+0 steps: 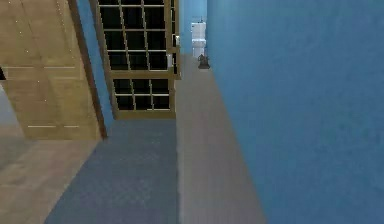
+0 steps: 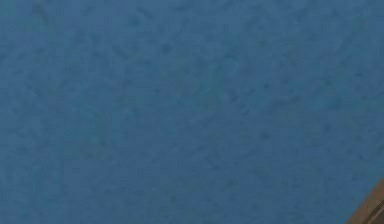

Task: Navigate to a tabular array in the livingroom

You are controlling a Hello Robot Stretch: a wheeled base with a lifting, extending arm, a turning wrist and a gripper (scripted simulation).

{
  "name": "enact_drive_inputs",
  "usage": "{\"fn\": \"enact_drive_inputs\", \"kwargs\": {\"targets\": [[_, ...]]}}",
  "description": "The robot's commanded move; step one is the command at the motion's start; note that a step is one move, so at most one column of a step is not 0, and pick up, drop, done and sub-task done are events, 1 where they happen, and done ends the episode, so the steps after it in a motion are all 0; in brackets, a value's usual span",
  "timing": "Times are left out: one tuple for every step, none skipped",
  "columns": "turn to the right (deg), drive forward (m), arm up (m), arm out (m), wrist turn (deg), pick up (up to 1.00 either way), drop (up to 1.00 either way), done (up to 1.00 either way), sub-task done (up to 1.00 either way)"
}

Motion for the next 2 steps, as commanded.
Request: {"fn": "enact_drive_inputs", "kwargs": {"targets": [[0.0, 1.0, 0.0, 0.0, 0.0, 0.0, 0.0, 0.0, 0.0], [3.0, 0.0, 0.0, 0.0, 0.0, 0.0, 0.0, 0.0, 0.0]]}}
